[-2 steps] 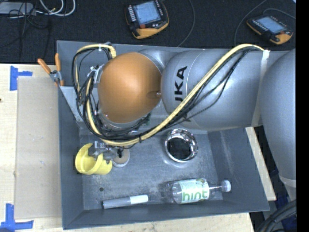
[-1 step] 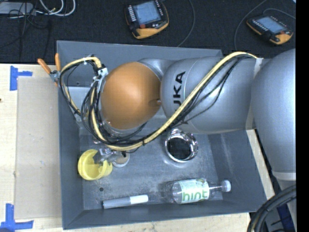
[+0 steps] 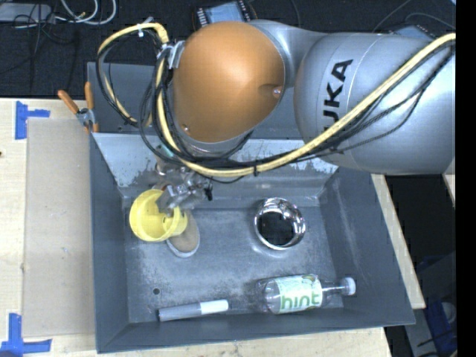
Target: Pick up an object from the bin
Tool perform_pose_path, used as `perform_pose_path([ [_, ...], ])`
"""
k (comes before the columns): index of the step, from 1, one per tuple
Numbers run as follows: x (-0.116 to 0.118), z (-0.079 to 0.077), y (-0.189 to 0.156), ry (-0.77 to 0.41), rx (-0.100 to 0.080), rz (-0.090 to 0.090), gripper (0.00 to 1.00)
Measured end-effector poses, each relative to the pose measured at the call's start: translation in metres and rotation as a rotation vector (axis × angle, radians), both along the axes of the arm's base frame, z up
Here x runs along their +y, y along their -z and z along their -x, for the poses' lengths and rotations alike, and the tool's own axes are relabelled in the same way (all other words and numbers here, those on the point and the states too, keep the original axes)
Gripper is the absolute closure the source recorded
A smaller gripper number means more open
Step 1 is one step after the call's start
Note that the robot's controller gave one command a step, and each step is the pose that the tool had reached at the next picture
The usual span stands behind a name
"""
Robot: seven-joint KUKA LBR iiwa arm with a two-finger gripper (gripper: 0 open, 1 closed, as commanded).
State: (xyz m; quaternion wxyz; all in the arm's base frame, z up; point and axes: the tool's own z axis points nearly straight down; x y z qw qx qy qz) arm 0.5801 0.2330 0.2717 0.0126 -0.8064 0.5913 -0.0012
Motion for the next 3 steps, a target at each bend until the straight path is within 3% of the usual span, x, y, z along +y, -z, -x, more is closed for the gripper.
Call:
perform_pose_path([
  [1,0.000,-0.011,0.017,0.106,0.004,-0.004,1.00],
  [2,0.007,-0.024,0.130,-0.163,-0.008,-0.004,1.00],
  [3,0.007,-0.024,0.136,-0.167,-0.014,-0.006,1.00],
])
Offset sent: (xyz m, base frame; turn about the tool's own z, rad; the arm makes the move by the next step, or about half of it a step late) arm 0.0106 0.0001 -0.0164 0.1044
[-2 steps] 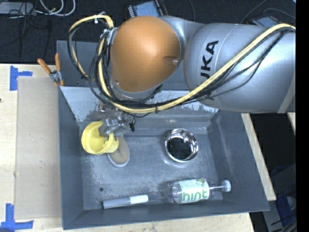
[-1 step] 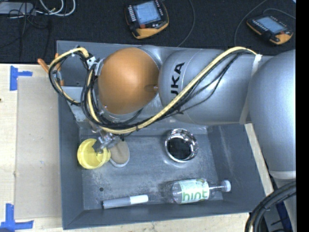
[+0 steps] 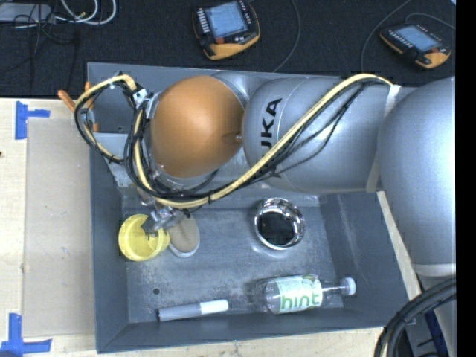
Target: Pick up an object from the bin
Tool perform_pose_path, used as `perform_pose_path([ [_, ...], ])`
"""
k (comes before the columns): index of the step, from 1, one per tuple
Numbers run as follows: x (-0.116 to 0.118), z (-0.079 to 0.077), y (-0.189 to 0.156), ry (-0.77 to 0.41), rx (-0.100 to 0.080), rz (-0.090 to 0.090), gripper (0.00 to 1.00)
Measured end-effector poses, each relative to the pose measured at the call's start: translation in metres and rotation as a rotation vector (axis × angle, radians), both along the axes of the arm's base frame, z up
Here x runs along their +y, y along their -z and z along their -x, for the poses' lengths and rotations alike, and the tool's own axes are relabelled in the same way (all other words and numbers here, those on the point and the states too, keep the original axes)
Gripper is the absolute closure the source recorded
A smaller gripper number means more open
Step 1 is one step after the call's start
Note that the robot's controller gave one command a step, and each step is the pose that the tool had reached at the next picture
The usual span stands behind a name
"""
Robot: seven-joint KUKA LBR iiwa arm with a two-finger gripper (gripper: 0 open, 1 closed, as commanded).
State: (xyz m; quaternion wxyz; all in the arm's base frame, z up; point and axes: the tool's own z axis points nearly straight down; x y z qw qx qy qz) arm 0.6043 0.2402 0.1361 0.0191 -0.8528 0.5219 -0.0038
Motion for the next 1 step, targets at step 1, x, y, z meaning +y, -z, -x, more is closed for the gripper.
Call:
perform_pose_path([
  [1,-0.0212,-0.0099,-0.1175,-0.082,-0.010,-0.002,1.00],
])
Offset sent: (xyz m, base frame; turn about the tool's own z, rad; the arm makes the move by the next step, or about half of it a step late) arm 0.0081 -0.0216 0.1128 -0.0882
